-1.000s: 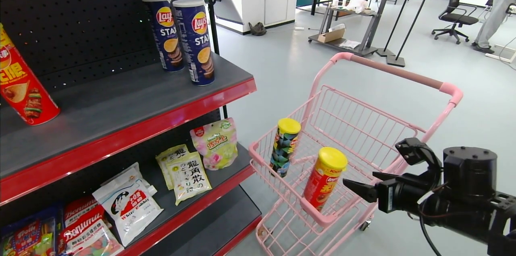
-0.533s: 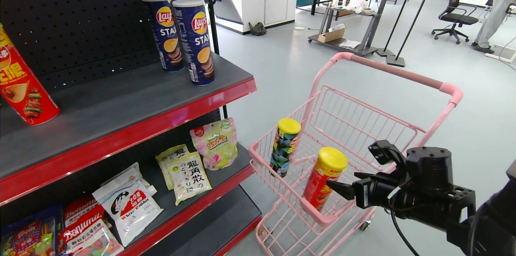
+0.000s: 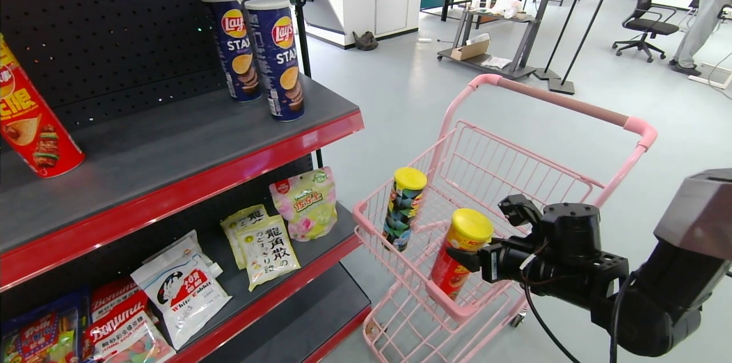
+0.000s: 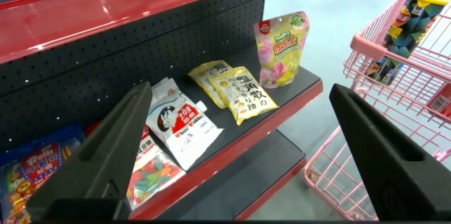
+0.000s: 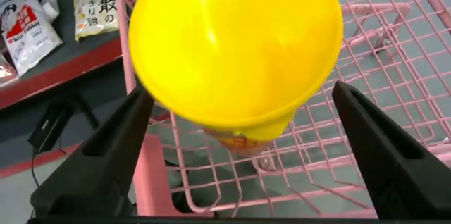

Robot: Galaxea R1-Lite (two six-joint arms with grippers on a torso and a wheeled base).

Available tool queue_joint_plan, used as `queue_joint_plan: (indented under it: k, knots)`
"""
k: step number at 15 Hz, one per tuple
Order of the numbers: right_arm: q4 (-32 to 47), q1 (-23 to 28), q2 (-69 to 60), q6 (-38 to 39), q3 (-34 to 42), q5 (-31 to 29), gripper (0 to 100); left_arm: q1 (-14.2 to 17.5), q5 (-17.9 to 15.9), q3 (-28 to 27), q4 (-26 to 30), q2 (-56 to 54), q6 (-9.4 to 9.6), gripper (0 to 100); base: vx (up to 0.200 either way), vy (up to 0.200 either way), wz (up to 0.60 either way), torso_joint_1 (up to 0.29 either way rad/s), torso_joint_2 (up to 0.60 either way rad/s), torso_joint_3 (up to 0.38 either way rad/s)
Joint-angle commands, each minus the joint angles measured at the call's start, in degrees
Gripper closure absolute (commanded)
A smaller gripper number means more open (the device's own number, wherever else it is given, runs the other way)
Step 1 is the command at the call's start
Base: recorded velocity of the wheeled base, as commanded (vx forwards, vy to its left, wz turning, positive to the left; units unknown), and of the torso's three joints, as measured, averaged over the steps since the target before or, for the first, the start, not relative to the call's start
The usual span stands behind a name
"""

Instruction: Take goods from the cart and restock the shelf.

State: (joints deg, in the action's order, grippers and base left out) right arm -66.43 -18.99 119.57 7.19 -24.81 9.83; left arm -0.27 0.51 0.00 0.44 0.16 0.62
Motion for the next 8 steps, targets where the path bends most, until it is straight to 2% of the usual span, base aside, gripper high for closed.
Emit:
queue_joint_plan:
  k: [1,3,7,8]
  knots:
    - [-1.95,0.1,4.18,-0.07,-1.21,-0.25,0,0.0,0.02,0.0,0.0,0.02,-0.01,0,0.0,0.0,0.0,0.0,0.0,0.0]
    - [-6.87,0.01,7.61,-0.07,-2.35,-2.0,0,0.0,0.02,0.0,0.0,0.02,-0.01,0,0.0,0.0,0.0,0.0,0.0,0.0]
    - [-7.4,-0.61,8.58,-0.07,-4.2,-2.09,0,0.0,0.02,0.0,0.0,0.02,-0.01,0,0.0,0.0,0.0,0.0,0.0,0.0]
    - [-7.4,-1.13,8.67,-0.07,-4.37,-2.09,100,0.0,0.02,0.0,0.0,0.02,-0.01,0,0.0,0.0,0.0,0.0,0.0,0.0]
